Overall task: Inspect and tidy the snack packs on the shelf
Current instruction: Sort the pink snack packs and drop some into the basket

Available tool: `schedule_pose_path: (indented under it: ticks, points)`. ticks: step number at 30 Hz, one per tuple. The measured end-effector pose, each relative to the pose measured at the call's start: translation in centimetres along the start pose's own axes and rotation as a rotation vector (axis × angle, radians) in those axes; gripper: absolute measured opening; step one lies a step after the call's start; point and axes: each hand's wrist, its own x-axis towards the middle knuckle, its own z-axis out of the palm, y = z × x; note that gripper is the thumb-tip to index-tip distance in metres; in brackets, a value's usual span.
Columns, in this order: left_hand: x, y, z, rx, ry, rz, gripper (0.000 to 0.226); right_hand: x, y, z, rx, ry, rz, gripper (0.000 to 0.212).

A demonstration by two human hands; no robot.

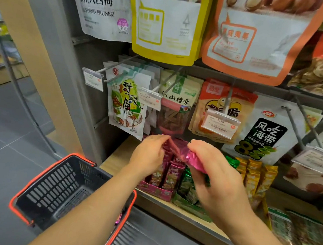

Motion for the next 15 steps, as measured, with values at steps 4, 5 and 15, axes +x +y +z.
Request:
schedule_pose_path:
  ticks: [4, 5, 15]
  points:
    - [3.1, -1.1, 0.7, 0.095, -0.100, 0.012, 0.054, 0.3, 1.9, 2.8, -0.020, 0.018, 0.008, 0.034]
    - [4.0, -1.2, 0.9, 0.117, -0.138, 0.002, 0.056, 0.4, 2.4, 3.5, -0.012, 0.024, 0.022, 0.033]
    - [7.6, -4.5, 4.9, 0.304, -0.345, 0.090, 0.046, 2.8, 5.9, 7.7, 0.118, 0.096, 0.436, 0.043]
